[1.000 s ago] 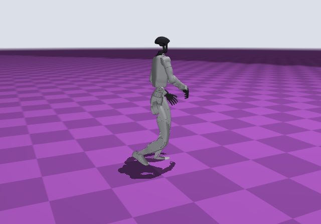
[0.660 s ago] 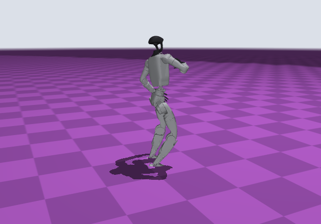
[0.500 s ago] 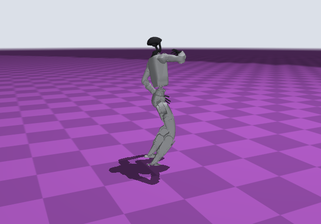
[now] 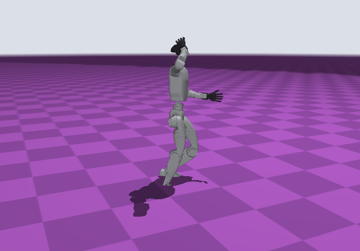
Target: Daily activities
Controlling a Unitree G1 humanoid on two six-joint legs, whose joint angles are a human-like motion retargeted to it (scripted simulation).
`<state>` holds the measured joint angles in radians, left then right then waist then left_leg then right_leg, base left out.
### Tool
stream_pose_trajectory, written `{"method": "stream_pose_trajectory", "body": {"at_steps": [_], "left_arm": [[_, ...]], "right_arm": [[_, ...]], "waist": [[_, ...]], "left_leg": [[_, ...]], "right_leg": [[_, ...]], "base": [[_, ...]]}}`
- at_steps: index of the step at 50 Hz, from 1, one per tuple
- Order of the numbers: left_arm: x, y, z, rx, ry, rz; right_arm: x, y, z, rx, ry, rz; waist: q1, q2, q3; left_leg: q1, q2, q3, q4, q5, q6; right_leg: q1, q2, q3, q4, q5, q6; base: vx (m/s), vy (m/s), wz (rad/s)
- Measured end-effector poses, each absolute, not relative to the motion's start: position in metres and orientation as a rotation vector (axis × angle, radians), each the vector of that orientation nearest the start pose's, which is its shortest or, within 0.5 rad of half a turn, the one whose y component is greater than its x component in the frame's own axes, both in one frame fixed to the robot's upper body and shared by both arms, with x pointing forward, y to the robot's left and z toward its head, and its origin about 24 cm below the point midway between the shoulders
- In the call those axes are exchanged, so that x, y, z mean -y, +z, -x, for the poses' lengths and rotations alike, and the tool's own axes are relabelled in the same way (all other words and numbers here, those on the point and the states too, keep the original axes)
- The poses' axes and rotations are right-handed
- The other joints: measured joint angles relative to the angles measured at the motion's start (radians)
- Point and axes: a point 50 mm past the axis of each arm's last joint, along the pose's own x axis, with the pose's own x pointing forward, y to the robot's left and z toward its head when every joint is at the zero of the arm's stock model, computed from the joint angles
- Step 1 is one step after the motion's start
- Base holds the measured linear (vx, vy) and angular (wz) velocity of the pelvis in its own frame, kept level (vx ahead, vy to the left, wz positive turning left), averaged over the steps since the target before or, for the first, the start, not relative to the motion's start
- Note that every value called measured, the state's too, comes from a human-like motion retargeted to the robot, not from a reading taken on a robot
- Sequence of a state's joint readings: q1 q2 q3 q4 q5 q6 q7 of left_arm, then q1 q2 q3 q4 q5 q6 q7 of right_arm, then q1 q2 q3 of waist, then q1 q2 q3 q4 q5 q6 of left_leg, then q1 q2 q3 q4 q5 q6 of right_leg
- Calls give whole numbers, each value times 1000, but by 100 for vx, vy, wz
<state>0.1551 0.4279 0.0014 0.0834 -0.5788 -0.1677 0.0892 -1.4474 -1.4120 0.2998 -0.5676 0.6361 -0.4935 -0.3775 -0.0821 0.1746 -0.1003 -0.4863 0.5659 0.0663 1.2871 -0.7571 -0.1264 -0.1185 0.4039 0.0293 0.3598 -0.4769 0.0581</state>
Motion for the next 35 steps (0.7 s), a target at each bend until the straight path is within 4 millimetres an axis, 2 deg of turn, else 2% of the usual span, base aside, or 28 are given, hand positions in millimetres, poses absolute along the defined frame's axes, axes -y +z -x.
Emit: {"method": "stream_pose_trajectory", "body": {"at_steps": [3,5,7,10,14,17,18,20,23,25,27,28,30,32,35], "left_arm": [[-255,17,-213,-116,175,95],[-256,4,-209,-192,165,63],[-260,-13,-195,-284,183,48],[-262,-44,-172,-445,195,52],[-261,-76,-133,-618,216,104],[-256,-88,-114,-680,218,162],[-256,-90,-107,-697,208,173],[-250,-91,-106,-689,187,205],[-246,-81,-115,-627,116,192],[-255,-63,-128,-556,52,108],[-262,-46,-139,-489,8,9],[-267,-34,-148,-447,-16,-60],[-277,-20,-153,-410,-43,-174],[-288,-7,-160,-388,-71,-299],[-300,-8,-155,-445,-103,-422]], "right_arm": [[111,433,-85,1917,623,633],[99,426,-96,1811,708,698],[90,415,-107,1712,800,704],[75,393,-127,1507,966,710],[64,347,-150,1181,1194,598],[59,307,-164,930,1326,460],[59,290,-170,832,1360,405],[55,262,-177,673,1411,310],[53,228,-187,500,1459,251],[58,220,-194,488,1461,269],[65,226,-196,535,1429,352],[73,234,-198,587,1383,423],[86,247,-204,646,1283,559],[109,260,-213,690,1115,710],[149,261,-235,614,877,872]], "waist": [[57,-39,-13],[100,-91,-48],[151,-107,-47],[213,-184,-93],[286,-269,-122],[346,-302,-117],[351,-344,-124],[383,-359,-114],[411,-380,-109],[390,-472,-86],[375,-480,-78],[363,-495,-74],[328,-491,-73],[303,-480,-72],[257,-449,-74]], "left_leg": [[-69,-28,-10,7,-6,42],[-124,-99,-5,-18,-24,84],[-156,-124,-32,-31,-30,96],[-198,-267,-28,-146,-4,129],[-209,-439,-48,-334,48,158],[-210,-524,-77,-394,62,182],[-187,-585,-76,-457,83,201],[-189,-634,-92,-451,83,223],[-179,-718,-113,-441,73,254],[-125,-851,-114,-567,132,280],[-129,-897,-123,-559,133,287],[-111,-923,-135,-614,160,287],[-114,-955,-140,-601,159,287],[-73,-952,-163,-672,180,279],[-26,-937,-176,-718,184,269]], "right_leg": [[1,-29,13,-34,16,4],[-26,-86,14,-41,8,14],[-50,-91,6,-2,-2,18],[-110,-182,-18,33,-32,44],[-176,-284,-68,119,-87,70],[-218,-337,-110,224,-134,81],[-231,-391,-123,268,-164,91],[-258,-432,-147,368,-190,101],[-304,-512,-172,565,-214,126],[-358,-660,-171,750,-177,168],[-397,-714,-176,878,-119,182],[-429,-742,-171,922,-106,183],[-472,-776,-165,996,-105,176],[-516,-775,-166,1001,-104,155],[-554,-756,-169,969,-127,124]], "base": [[7,2,0],[8,7,20],[7,9,34],[12,14,80],[13,16,115],[12,16,125],[17,15,157],[14,14,136],[15,12,132],[19,8,174],[18,6,114],[18,4,89],[17,2,60],[17,-1,19],[15,-3,-16]]}}
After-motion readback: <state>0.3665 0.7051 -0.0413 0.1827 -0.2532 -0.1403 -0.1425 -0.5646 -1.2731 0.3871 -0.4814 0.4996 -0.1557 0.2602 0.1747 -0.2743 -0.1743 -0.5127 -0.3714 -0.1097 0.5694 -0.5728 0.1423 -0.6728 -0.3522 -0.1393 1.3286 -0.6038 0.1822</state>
